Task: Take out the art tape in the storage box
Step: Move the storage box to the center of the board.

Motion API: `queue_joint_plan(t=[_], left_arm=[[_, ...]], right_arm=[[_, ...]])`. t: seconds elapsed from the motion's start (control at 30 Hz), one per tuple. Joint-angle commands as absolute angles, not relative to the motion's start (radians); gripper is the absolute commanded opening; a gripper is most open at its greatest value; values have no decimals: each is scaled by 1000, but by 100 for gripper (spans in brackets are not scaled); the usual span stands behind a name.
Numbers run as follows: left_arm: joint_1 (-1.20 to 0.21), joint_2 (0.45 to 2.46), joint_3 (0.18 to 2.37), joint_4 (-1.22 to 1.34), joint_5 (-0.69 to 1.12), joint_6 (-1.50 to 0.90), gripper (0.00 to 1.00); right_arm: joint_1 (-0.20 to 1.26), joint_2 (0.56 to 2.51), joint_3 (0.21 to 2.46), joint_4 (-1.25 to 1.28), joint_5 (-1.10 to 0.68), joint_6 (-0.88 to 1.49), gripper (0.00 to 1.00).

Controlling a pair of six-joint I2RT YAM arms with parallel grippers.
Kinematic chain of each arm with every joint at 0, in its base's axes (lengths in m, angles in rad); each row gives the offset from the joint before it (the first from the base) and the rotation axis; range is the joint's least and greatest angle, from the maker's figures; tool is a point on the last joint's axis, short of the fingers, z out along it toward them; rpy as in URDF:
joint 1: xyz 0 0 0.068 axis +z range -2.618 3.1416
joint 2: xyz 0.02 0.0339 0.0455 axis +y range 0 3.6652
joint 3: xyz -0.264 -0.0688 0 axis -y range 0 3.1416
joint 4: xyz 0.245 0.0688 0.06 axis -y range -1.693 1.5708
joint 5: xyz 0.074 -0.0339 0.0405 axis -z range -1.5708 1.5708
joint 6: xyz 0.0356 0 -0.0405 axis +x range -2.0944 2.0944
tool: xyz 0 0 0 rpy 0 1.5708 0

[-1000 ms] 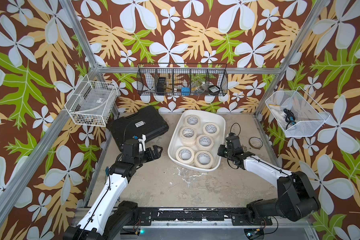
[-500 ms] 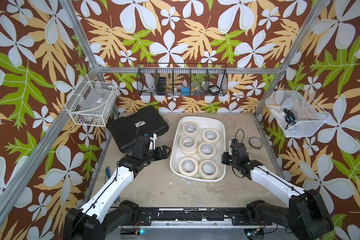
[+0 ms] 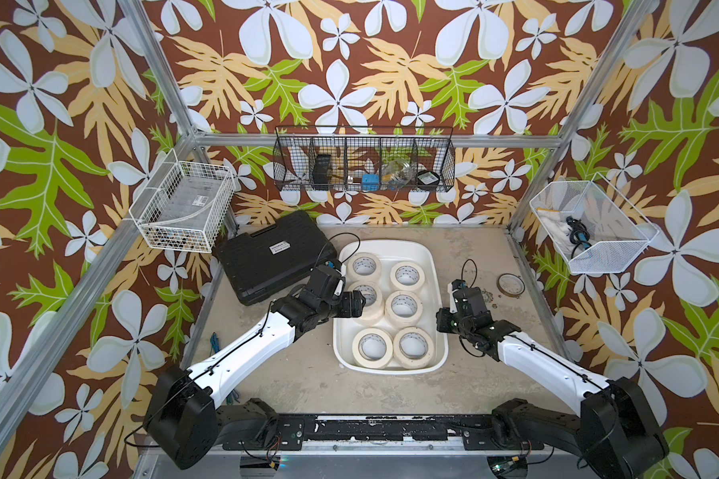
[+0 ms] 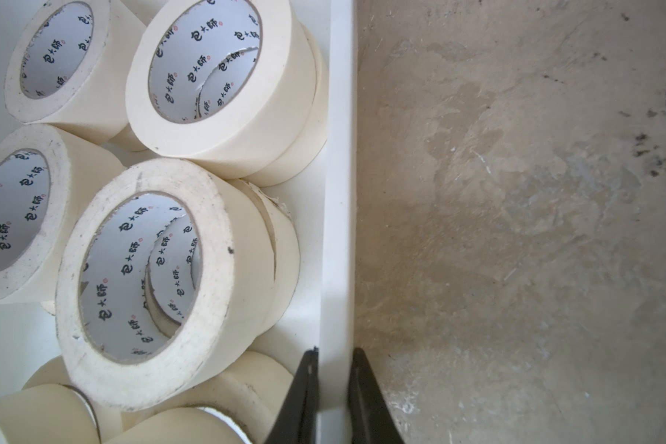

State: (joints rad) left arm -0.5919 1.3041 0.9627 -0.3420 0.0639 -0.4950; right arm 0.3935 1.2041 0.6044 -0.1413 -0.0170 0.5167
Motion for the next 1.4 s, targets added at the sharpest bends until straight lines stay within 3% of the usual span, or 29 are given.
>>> queue_joint_plan(t=[0.0,0.53,0.8,0.9,1.37], left_arm=[[-598,1345,992,-368,16,-508,78],[-619,1470,1025,-365,-107,-666,72],[-623,1523,1046,-381,-176,-734,69],[-623,1528,1040,-381,-204,-752,69],[-623,1593,1058,-376,-219,-758,64]], right_arm=[[401,1213,611,-105,-84,504,2],[450,1208,629,-98,-46,706,0],[458,1187,657,-158,-27,700,38],[458,1149,672,-197,-11,688,47],[483,1083,765,-246,-37,654,50]])
